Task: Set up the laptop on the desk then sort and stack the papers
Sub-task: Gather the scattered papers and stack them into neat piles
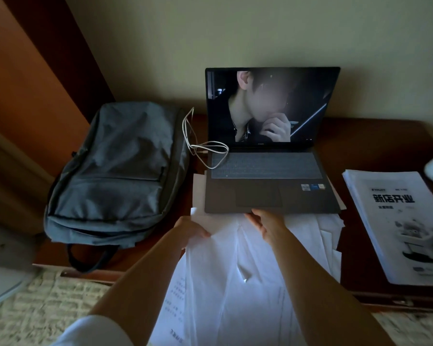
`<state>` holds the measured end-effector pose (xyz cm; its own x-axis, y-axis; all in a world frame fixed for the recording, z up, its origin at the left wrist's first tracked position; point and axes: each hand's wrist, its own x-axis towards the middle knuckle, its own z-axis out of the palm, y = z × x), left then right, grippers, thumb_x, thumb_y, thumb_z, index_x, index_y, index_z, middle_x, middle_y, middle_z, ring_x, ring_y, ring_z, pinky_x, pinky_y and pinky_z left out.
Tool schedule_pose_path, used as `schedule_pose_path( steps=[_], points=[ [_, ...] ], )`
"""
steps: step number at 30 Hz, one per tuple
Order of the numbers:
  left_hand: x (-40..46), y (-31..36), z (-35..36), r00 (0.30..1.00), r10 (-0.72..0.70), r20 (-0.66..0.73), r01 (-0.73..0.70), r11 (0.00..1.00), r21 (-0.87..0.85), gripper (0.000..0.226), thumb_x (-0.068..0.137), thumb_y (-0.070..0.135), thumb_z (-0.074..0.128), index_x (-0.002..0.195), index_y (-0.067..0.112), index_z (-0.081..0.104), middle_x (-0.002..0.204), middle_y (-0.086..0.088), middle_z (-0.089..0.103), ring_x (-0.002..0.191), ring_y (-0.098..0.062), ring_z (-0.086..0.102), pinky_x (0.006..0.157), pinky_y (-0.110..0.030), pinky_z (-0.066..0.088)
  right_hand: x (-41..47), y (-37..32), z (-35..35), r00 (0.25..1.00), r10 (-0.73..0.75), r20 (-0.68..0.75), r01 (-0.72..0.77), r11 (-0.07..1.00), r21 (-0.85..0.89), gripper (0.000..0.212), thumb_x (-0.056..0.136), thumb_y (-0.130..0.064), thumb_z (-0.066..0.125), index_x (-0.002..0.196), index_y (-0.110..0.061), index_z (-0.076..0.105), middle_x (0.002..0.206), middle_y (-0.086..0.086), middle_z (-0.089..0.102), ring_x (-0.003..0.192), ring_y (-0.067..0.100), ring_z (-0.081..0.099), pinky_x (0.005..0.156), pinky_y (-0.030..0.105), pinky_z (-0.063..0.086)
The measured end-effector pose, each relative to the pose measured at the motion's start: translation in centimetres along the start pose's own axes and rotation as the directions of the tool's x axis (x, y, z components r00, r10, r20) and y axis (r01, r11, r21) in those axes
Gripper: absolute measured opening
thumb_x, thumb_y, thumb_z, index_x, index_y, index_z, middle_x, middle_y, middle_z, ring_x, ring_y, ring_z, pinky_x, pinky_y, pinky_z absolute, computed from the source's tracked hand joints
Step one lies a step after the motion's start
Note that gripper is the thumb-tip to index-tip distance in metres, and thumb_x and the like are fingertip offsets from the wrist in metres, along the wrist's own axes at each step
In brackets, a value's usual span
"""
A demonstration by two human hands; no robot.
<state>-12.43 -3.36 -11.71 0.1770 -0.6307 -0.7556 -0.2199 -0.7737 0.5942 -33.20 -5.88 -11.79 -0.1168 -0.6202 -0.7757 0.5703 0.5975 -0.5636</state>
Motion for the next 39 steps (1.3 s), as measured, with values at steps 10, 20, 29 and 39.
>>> schedule_pose_path(
  steps=[10,20,29,39],
  points=[
    [-2.2,-1.0,-0.2,0.984,0.034,0.178,-0.014,0.994,-0.112,0.053,0.069,-0.009,0.077,0.118,-0.006,0.057,0.116,-0.024,0.061,0.107,-0.041,0.060,0.095,-0.055,0.048,-1.3,0.1,-1.3,0.961,-0.224,-0.162,0.082,0.790,-0.607,0.022,0.091,-0.002,0.052,0.108,0.006,0.064,0.115,0.020,0.065,0.101,0.031,0.065,0.065,0.029,0.057],
    [-6.1,-4.5,1.5,0.967,-0.047,0.249,0.103,0.971,-0.216,0.053,0.072,-0.003,0.073,0.121,-0.006,0.052,0.119,-0.026,0.060,0.102,-0.041,0.061,0.092,-0.055,0.048,-5.5,1.0,-11.0,0.742,-0.521,-0.422,-0.180,0.453,-0.873,0.085,0.072,-0.045,0.070,0.140,-0.013,0.030,0.145,0.017,0.025,0.133,0.036,0.026,0.107,0.050,0.028],
    [-10.3,-6.5,4.7,0.983,-0.115,0.144,0.137,0.979,-0.150,0.016,0.091,-0.004,0.054,0.107,-0.007,0.054,0.092,-0.022,0.061,0.085,-0.035,0.059,0.089,-0.049,0.047,-8.9,1.1,-17.4,0.801,-0.401,-0.444,-0.176,0.552,-0.815,0.100,0.065,-0.057,0.071,0.139,-0.008,0.026,0.137,0.016,0.036,0.125,0.035,0.038,0.101,0.047,0.040],
    [-13.1,-7.8,3.4,0.992,-0.094,0.080,0.103,0.987,-0.121,0.035,0.083,-0.002,0.067,0.115,-0.007,0.054,0.115,-0.025,0.060,0.107,-0.041,0.057,0.092,-0.052,0.048,-10.2,2.9,-20.7,0.971,-0.169,-0.168,0.036,0.801,-0.597,0.036,0.071,-0.017,0.082,0.093,-0.002,0.057,0.090,0.011,0.058,0.083,0.027,0.058,0.070,0.032,0.044]
  ],
)
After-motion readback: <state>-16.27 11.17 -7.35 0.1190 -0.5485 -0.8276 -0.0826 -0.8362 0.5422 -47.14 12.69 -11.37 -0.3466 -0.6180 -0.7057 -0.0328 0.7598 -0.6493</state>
